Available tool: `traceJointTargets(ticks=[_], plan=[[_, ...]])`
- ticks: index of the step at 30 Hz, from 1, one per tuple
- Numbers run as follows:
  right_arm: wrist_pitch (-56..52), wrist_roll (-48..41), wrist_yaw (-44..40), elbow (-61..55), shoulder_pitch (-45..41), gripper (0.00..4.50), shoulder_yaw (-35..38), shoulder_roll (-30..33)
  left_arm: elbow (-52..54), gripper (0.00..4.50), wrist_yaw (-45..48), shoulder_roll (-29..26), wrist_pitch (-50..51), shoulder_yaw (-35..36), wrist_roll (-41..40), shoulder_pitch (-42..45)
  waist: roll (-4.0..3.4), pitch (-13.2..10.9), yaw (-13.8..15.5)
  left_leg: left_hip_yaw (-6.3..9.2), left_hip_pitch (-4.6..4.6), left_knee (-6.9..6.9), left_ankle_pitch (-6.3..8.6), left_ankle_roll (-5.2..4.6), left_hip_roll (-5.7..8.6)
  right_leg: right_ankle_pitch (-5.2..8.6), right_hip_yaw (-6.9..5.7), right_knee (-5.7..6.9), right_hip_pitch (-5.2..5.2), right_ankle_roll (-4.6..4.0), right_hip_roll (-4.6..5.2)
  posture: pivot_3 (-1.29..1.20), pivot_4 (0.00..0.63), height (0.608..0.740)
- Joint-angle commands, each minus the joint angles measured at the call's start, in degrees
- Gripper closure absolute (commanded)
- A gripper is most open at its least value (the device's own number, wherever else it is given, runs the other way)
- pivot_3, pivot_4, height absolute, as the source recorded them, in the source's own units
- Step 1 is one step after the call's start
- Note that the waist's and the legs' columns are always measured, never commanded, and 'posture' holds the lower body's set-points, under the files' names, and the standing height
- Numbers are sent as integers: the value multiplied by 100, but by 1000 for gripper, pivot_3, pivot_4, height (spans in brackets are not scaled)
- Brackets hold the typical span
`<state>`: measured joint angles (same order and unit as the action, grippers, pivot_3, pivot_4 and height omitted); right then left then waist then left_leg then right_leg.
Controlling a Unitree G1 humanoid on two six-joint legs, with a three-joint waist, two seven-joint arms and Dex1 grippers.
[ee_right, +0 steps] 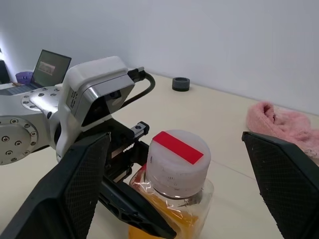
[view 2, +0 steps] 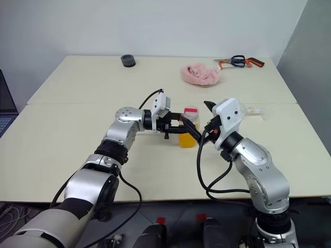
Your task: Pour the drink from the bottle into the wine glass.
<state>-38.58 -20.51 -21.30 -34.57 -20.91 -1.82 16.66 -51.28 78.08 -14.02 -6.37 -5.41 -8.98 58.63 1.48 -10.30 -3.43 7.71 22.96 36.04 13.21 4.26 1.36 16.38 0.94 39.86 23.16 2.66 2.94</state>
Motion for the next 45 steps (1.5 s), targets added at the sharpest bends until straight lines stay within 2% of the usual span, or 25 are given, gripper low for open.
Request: traceJointTargets(ticks=[1, 15, 39, 42, 43, 44, 45], plan=[[1, -164, -41, -176, -102, 0, 106, 58, 203, 2785, -25, 16, -17, 147, -153, 106, 0, 0, 0, 0, 0, 0, 0, 0, 0, 0, 0, 0, 0, 0, 0, 0, 150, 740], [-273, -322, 70, -76, -262, 0, -52, 140, 210, 2785, -37, 78, -29, 176, -169, 90, 0, 0, 0, 1, 0, 0, 0, 0, 0, 0, 0, 0, 0, 0, 0, 0, 150, 740], [-184, -388, 108, 693, -665, 0, -42, -248, 200, 2785, -44, 99, -43, 168, -145, 108, 0, 0, -2, 0, 0, -1, 0, 0, 0, 0, 0, 0, 1, 0, 0, 0, 150, 740], [-143, -378, 138, 734, -691, 580, -26, -296, 217, 2785, -46, 103, -40, 162, -144, 94, 0, 0, -2, 0, 0, -1, 0, 0, 0, 0, 0, 0, 1, 0, 0, 0, 150, 740], [-134, -374, 143, 742, -696, 897, -21, -305, 218, 2785, -45, 103, -41, 162, -144, 91, 0, 0, -2, 1, 0, -1, 0, 0, 0, 0, 0, 0, 1, 0, 0, 0, 150, 740], [-126, -367, 145, 745, -695, 988, -20, -308, 224, 2785, -45, 104, -40, 160, -144, 86, 0, 0, -2, 1, 0, -1, 0, 0, 0, 0, 0, 0, 1, 0, 0, 0, 150, 740], [-112, -349, 146, 756, -695, 1423, -26, -311, 223, 2785, -44, 103, -40, 159, -144, 82, 0, 0, -1, 0, 0, -1, 0, 0, 0, 0, 0, 0, 1, 0, 0, 0, 150, 740]])
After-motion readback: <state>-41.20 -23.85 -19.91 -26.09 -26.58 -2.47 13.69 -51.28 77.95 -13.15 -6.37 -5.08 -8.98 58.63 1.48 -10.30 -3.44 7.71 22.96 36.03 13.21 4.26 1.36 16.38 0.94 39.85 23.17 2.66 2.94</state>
